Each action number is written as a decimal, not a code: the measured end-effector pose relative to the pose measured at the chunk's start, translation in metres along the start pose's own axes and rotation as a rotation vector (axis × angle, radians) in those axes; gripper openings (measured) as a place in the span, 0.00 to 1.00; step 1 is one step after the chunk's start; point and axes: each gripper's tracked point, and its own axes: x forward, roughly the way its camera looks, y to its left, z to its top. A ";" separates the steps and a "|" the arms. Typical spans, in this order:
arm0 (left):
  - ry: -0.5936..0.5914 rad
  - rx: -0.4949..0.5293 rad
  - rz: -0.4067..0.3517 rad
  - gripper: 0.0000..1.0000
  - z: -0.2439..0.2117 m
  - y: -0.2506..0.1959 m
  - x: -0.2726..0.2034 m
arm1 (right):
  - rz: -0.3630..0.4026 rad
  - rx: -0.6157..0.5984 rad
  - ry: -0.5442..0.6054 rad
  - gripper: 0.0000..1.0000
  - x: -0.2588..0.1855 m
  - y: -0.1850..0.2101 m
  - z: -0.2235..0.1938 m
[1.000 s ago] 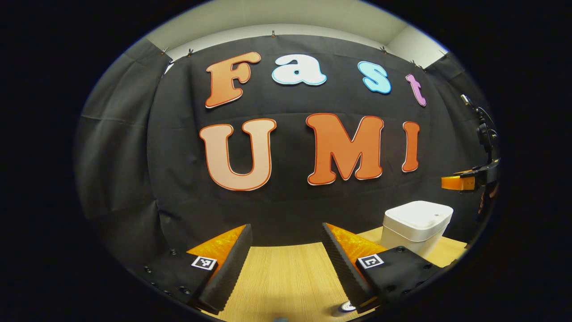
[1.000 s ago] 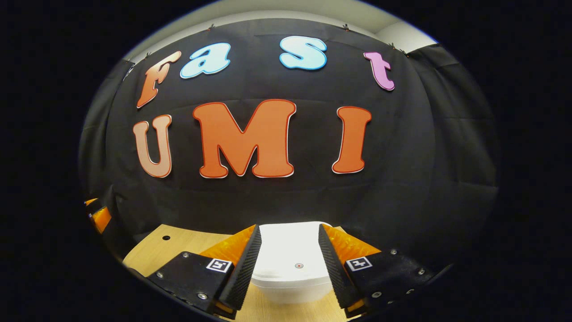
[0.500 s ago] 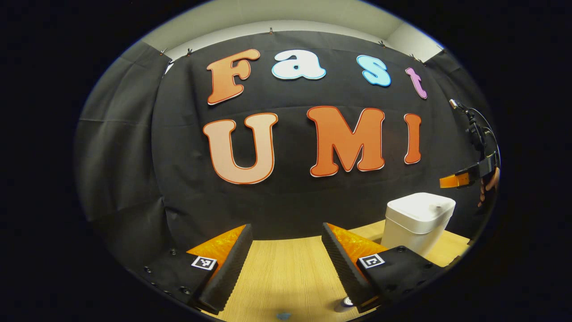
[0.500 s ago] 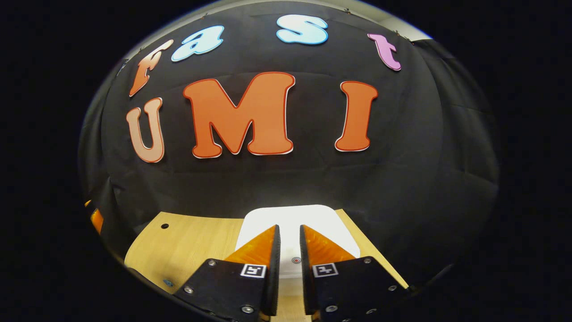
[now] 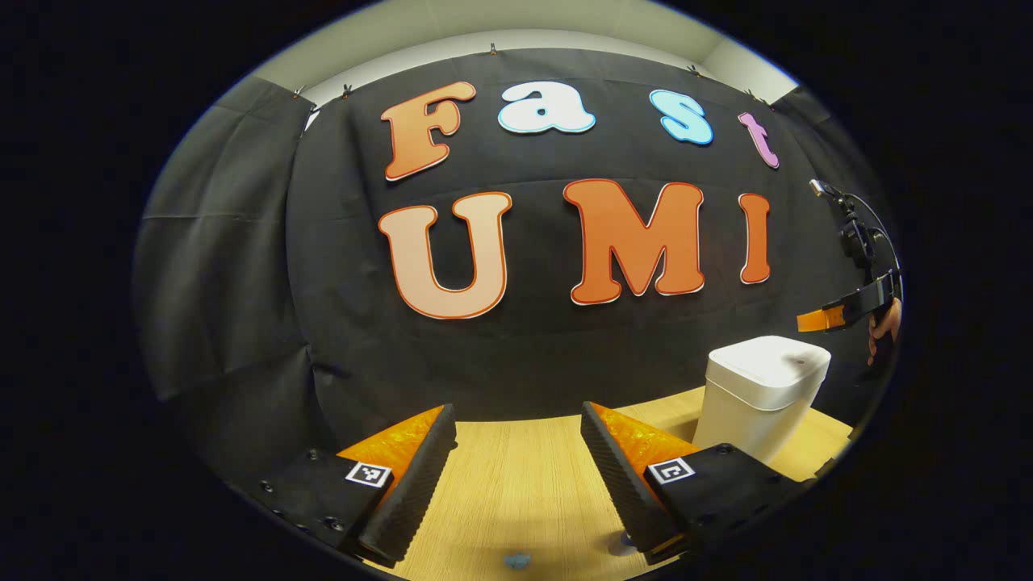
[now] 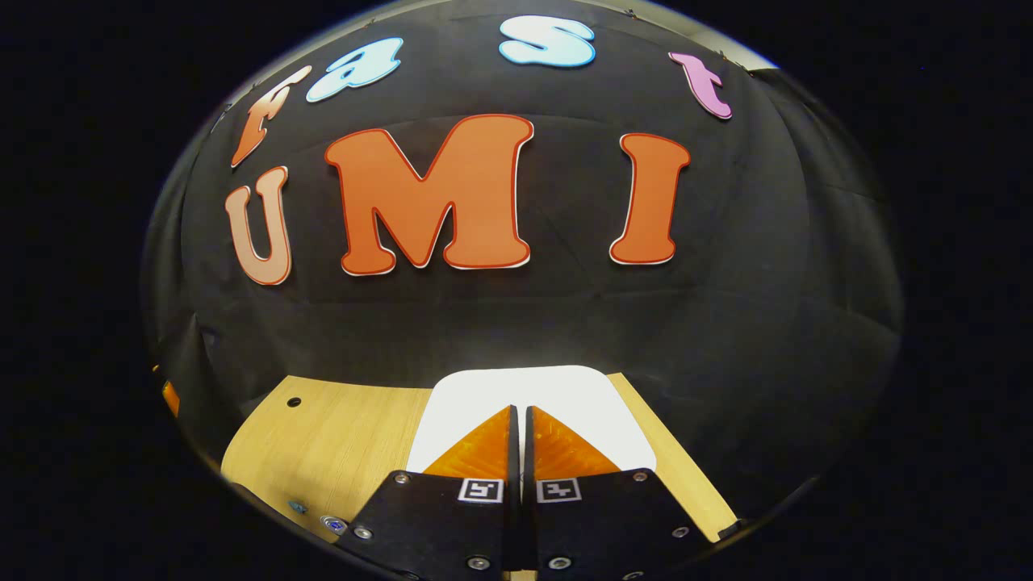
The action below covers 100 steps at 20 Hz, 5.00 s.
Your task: Press the lid of the desktop garbage bin to open it, pick up the crumpled paper on the desktop and throw it into the bin, then pick up the pop can on the desktop and drop it into the bin, and finally close the garbage bin lid.
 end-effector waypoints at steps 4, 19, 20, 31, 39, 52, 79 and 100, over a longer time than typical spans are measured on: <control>0.007 -0.002 0.022 0.99 -0.002 0.002 0.000 | -0.001 0.000 0.027 0.01 0.010 -0.002 -0.011; 0.041 0.011 0.016 0.99 -0.011 -0.011 0.002 | -0.052 -0.006 0.087 0.01 0.021 -0.011 -0.052; 0.041 0.014 0.013 0.99 -0.010 -0.012 0.002 | -0.055 -0.001 0.089 0.01 0.021 -0.012 -0.052; 0.031 0.005 0.001 0.99 -0.014 -0.002 -0.012 | 0.015 0.014 -0.033 0.01 -0.010 0.002 -0.006; 0.036 -0.008 -0.015 0.99 -0.018 0.005 -0.023 | 0.063 -0.025 -0.172 0.01 -0.047 0.028 0.020; 0.086 -0.014 0.003 0.99 -0.038 0.020 -0.040 | 0.313 -0.080 -0.086 0.46 -0.084 0.124 -0.057; 0.640 -0.140 -0.014 1.00 -0.215 0.010 -0.052 | 0.617 -0.321 0.279 0.97 -0.107 0.225 -0.241; 1.080 0.035 -0.186 1.00 -0.320 0.018 0.039 | 0.534 -0.367 0.482 0.98 -0.100 0.224 -0.281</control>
